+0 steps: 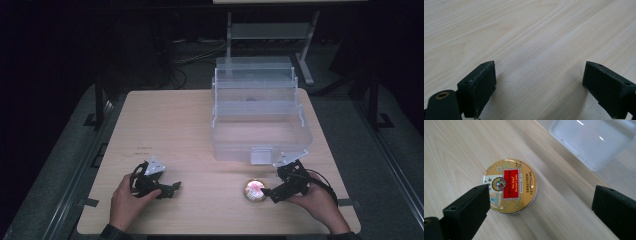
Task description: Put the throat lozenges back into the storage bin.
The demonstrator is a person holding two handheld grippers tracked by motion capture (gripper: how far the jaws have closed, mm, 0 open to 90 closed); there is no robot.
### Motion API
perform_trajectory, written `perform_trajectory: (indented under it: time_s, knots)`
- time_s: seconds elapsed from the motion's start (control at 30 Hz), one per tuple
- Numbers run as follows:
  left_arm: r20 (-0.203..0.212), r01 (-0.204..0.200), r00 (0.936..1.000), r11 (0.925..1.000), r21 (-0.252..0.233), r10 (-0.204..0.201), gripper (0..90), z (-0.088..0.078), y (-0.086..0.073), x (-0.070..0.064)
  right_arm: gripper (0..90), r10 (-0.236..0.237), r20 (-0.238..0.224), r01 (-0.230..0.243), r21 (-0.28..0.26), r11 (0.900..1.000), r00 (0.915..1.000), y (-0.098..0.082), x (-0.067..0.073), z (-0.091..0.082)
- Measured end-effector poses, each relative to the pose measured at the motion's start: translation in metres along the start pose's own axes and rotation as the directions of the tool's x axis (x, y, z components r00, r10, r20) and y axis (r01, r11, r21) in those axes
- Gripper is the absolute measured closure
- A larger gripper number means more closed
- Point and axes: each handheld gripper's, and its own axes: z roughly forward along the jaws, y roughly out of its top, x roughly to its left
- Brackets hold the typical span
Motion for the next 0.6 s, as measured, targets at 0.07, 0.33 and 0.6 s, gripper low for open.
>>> perform_trajectory:
  time_s: [0.07,0.33,0.6]
  knots:
    - [0.0,0.0,1.0,1.0,0.0,0.0,10.8,0.0,0.0,0.0,1.3,-0.002,-0.003,0.002,-0.003,1.0,1.0,0.0,0.0,0.001]
    - [0.0,0.001,1.0,1.0,0.0,-0.001,10.8,0.0,0.0,0.0,1.3,-0.024,-0.014,0.024,0.005,1.0,0.9996,0.006,0.006,0.006]
    - [0.0,0.0,1.0,1.0,0.0,0.0,10.8,0.0,0.0,0.0,1.3,-0.048,-0.029,0.049,0.023,0.999,0.9984,0.011,0.011,0.015]
